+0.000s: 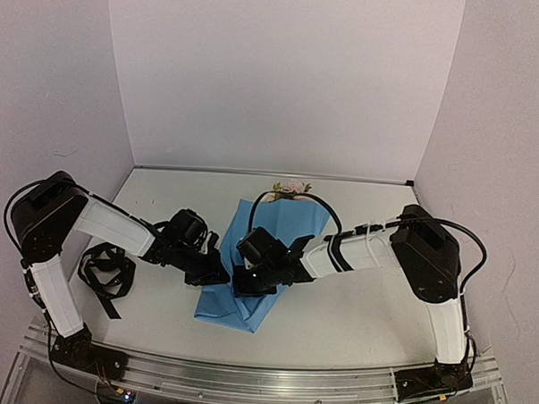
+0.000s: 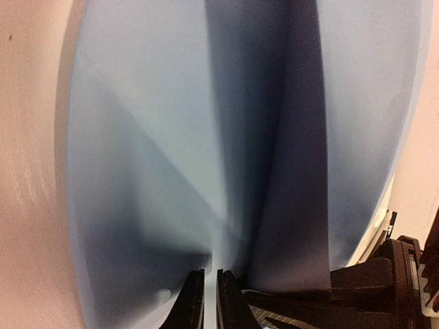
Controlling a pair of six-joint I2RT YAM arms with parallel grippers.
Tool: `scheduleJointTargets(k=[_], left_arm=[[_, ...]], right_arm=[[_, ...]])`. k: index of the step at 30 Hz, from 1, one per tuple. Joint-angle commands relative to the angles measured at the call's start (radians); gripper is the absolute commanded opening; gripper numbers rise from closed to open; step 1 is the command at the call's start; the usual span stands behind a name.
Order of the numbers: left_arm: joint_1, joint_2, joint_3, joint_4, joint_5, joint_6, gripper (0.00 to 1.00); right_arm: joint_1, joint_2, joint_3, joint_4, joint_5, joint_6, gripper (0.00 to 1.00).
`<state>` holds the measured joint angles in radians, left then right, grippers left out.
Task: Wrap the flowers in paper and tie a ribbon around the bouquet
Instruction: Fold the two-thirds-folded wrapping paper at the center of the board.
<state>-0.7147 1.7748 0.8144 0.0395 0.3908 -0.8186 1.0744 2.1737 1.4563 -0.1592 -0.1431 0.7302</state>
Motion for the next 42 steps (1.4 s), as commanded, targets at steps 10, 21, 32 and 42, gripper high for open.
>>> scheduleJointTargets(k=[10,21,32,42], left_arm=[[0.074,-0.164,-0.028,0.034,-0.02,-0.053,0.21],[0.145,-0.019,0.141,0.078,0.08,-0.043,0.43],[0.147,0.115,0.228,0.047,0.04,-0.047,0.35],[0.147,0.175,0.267,0.057,0.064,-0.046,0.3]], right_arm=[[0.011,0.057,-0.009,0.029,-0.009,0.009,0.02],[0.011,0.062,-0.009,0.029,-0.005,0.012,0.01],[0.011,0.063,0.0,0.029,-0.007,0.01,0.01],[0.011,0.069,0.003,0.029,-0.011,0.011,0.01]])
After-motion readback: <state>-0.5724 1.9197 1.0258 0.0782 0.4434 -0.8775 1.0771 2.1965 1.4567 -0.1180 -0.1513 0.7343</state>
